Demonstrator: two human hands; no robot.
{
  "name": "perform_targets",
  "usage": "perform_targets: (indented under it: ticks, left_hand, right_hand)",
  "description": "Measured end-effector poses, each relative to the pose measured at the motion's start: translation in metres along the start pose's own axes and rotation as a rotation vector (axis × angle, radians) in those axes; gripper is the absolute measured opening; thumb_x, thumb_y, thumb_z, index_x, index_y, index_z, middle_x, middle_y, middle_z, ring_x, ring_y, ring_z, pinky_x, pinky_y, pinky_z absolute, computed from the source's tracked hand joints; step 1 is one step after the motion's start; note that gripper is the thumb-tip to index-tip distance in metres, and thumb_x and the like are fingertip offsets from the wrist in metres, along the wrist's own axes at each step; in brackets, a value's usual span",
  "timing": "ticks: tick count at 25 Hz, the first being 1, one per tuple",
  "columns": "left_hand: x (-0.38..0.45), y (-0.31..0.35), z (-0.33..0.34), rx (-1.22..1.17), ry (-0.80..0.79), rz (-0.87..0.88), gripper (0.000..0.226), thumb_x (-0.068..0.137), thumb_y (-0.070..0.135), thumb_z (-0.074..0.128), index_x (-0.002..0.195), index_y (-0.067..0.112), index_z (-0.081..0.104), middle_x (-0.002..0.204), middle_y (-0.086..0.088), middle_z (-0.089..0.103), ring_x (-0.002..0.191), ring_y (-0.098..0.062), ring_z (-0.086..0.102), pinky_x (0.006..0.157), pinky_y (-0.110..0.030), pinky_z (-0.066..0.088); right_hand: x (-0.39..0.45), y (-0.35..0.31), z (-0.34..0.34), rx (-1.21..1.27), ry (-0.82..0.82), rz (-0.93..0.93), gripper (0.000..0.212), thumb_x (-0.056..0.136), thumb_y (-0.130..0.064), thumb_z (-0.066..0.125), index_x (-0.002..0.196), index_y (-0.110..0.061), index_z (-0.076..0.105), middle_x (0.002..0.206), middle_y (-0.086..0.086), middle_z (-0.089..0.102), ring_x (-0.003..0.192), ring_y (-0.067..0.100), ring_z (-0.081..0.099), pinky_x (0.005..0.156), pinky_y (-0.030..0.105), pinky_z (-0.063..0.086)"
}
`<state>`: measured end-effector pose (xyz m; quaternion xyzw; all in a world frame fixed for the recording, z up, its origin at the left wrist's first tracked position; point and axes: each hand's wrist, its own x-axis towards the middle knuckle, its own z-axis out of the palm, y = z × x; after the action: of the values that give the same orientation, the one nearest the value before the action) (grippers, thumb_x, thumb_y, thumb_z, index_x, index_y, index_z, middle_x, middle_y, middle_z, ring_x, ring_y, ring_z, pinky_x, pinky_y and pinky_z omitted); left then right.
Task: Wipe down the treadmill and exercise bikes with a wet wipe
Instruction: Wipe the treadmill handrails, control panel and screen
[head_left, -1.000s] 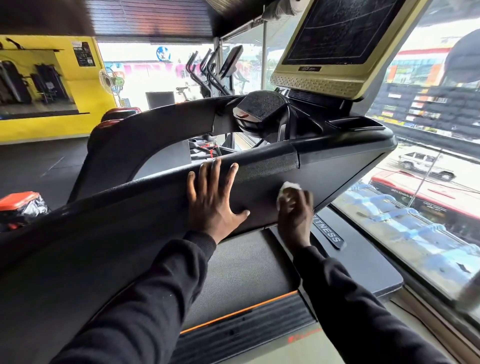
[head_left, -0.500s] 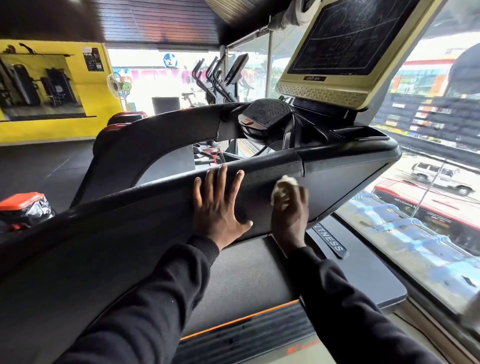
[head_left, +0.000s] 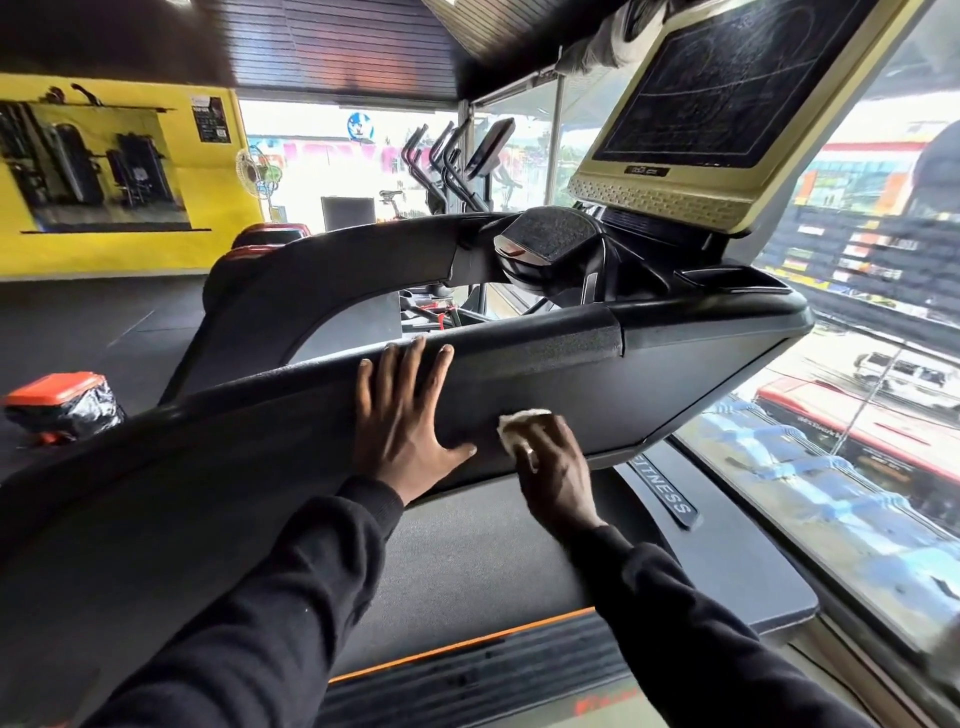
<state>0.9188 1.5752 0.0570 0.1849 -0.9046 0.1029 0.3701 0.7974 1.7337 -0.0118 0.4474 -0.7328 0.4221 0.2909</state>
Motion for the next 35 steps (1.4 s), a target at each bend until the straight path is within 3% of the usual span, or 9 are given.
perform_targets:
  ticks: [3, 7, 11, 15, 19, 23, 27, 31, 35]
  left_hand:
    - [-0.002, -0.003, 0.001, 0.03, -0.012, 0.012, 0.125, 0.053, 0.068, 0.078, 0.156, 0.025, 0.021, 0.161, -0.008, 0.022, 0.145, -0.035, 0.024, 0.119, -0.056, 0.01]
    - [-0.002, -0.001, 0.004, 0.013, -0.006, 0.001, 0.127, 0.05, 0.067, 0.08, 0.155, 0.024, 0.023, 0.161, -0.009, 0.023, 0.144, -0.035, 0.024, 0.118, -0.057, 0.011]
    - [-0.002, -0.002, 0.005, 0.018, -0.004, 0.01, 0.128, 0.05, 0.066, 0.08, 0.156, 0.024, 0.023, 0.162, -0.01, 0.022, 0.145, -0.036, 0.024, 0.118, -0.056, 0.008]
    - [-0.002, -0.003, 0.007, 0.022, 0.001, 0.012, 0.127, 0.051, 0.067, 0.078, 0.156, 0.023, 0.023, 0.161, -0.01, 0.022, 0.145, -0.037, 0.024, 0.118, -0.056, 0.007]
    - [-0.002, -0.003, 0.008, 0.025, -0.001, 0.015, 0.128, 0.051, 0.068, 0.077, 0.157, 0.025, 0.019, 0.162, -0.01, 0.021, 0.146, -0.036, 0.022, 0.118, -0.056, 0.008]
    - [-0.002, -0.004, 0.008, 0.019, 0.004, 0.019, 0.128, 0.051, 0.067, 0.077, 0.156, 0.024, 0.019, 0.161, -0.01, 0.022, 0.145, -0.036, 0.023, 0.118, -0.056, 0.006]
    - [-0.002, -0.004, 0.008, 0.025, -0.008, 0.006, 0.13, 0.049, 0.068, 0.077, 0.157, 0.025, 0.018, 0.161, -0.01, 0.022, 0.145, -0.035, 0.022, 0.118, -0.053, 0.002]
    - [-0.002, -0.004, 0.006, -0.016, 0.011, 0.043, 0.119, 0.057, 0.067, 0.072, 0.156, 0.022, 0.022, 0.161, -0.011, 0.023, 0.144, -0.036, 0.025, 0.118, -0.055, 0.006]
    - [-0.009, -0.021, -0.003, -0.022, 0.011, -0.003, 0.126, 0.051, 0.066, 0.079, 0.155, 0.023, 0.024, 0.158, -0.01, 0.025, 0.143, -0.034, 0.024, 0.118, -0.055, 0.007]
  right_hand:
    - [0.004, 0.004, -0.001, 0.04, 0.241, 0.455, 0.025, 0.089, -0.022, 0.054, 0.112, -0.018, 0.062, 0.11, 0.003, 0.053, 0.092, 0.027, 0.06, 0.079, 0.031, 0.049]
    - [-0.023, -0.007, 0.016, -0.053, -0.029, 0.033, 0.025, 0.089, -0.007, 0.058, 0.109, -0.021, 0.067, 0.111, -0.002, 0.058, 0.101, 0.017, 0.056, 0.086, 0.026, 0.046]
    - [-0.014, -0.003, 0.011, 0.017, 0.194, 0.51, 0.025, 0.089, -0.007, 0.06, 0.108, -0.022, 0.06, 0.105, -0.004, 0.05, 0.088, 0.021, 0.058, 0.07, 0.024, 0.038]
    - [-0.022, -0.021, 0.022, 0.004, 0.024, 0.049, 0.025, 0.085, 0.0, 0.06, 0.101, -0.019, 0.065, 0.105, -0.007, 0.055, 0.092, 0.017, 0.058, 0.079, 0.028, 0.048]
    - [0.019, -0.025, 0.01, 0.076, 0.26, 0.447, 0.02, 0.087, -0.004, 0.059, 0.104, -0.013, 0.062, 0.102, -0.001, 0.05, 0.083, 0.022, 0.056, 0.071, 0.037, 0.05]
    - [0.011, -0.037, 0.015, 0.063, 0.104, 0.041, 0.022, 0.09, -0.021, 0.05, 0.103, -0.017, 0.067, 0.105, -0.006, 0.056, 0.091, 0.016, 0.058, 0.075, 0.03, 0.05]
    - [0.036, -0.039, 0.011, 0.123, 0.338, 0.383, 0.025, 0.089, -0.021, 0.05, 0.107, -0.012, 0.065, 0.104, 0.002, 0.055, 0.088, 0.023, 0.058, 0.074, 0.039, 0.052]
    - [0.023, -0.045, 0.023, 0.008, 0.101, -0.124, 0.016, 0.091, -0.01, 0.062, 0.104, -0.015, 0.068, 0.108, 0.002, 0.062, 0.095, 0.024, 0.059, 0.082, 0.035, 0.05]
    - [0.02, -0.036, 0.017, 0.095, 0.266, 0.253, 0.018, 0.092, -0.015, 0.06, 0.107, -0.025, 0.059, 0.108, -0.007, 0.054, 0.089, 0.02, 0.059, 0.075, 0.035, 0.052]
